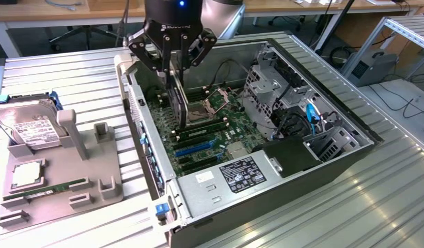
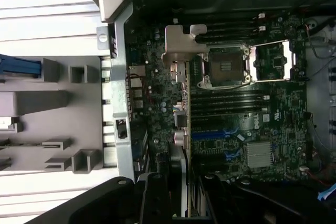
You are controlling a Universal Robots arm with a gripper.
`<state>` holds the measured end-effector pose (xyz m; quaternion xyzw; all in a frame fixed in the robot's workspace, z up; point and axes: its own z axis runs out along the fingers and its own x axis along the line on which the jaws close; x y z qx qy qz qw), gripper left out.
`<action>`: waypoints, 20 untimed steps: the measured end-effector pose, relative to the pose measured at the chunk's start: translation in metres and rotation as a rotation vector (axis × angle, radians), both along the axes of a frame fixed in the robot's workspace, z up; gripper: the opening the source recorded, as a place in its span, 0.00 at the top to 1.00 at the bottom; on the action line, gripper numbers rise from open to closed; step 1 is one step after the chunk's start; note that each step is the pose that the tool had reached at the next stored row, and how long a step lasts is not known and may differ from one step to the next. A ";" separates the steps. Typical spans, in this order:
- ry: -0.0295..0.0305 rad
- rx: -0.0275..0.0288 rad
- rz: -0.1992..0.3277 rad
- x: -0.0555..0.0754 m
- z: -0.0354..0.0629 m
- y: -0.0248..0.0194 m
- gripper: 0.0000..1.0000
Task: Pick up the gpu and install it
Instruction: 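Pick up the gpu and move the gpu toward the slot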
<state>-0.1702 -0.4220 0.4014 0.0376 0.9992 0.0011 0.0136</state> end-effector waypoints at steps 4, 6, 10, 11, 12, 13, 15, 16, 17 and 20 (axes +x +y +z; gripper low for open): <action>0.0001 -0.0007 0.000 0.012 -0.0108 0.0000 0.73; 0.0000 -0.0024 0.000 0.019 -0.0155 0.0004 0.73; 0.0000 -0.0037 0.000 0.032 -0.0226 0.0006 0.73; 0.0000 -0.0038 0.000 0.033 -0.0232 0.0006 0.73; 0.0000 -0.0040 0.000 0.035 -0.0237 0.0007 0.73; 0.0000 -0.0041 0.000 0.036 -0.0243 0.0007 0.73; 0.0000 -0.0044 0.000 0.039 -0.0254 0.0009 0.73; 0.0001 -0.0047 0.000 0.041 -0.0260 0.0010 0.73; 0.0000 -0.0048 0.000 0.043 -0.0265 0.0011 0.73; 0.0000 -0.0054 0.000 0.051 -0.0284 0.0016 0.73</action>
